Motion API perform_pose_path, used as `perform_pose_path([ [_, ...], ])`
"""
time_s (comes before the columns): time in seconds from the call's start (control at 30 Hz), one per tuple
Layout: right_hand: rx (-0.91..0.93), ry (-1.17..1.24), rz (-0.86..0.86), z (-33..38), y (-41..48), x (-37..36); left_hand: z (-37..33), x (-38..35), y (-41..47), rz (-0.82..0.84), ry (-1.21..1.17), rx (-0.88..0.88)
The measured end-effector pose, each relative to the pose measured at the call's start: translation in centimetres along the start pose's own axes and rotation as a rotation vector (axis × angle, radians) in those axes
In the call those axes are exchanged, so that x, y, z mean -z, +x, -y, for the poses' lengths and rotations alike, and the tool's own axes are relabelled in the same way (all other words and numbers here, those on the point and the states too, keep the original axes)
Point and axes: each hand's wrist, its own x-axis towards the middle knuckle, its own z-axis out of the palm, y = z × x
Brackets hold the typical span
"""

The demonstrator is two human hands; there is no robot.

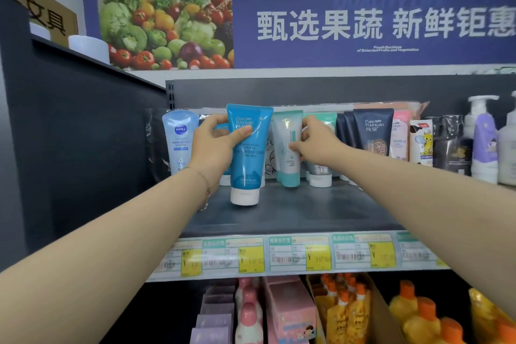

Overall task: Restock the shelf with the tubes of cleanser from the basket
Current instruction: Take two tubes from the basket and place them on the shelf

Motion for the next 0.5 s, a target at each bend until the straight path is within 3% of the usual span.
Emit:
perform_pose_path([
  [0.5, -0.079, 0.052, 0.03, -1.8, 1.9, -1.6, 1.5, 0.6, 1.0, -0.048, -0.051, -0.01],
])
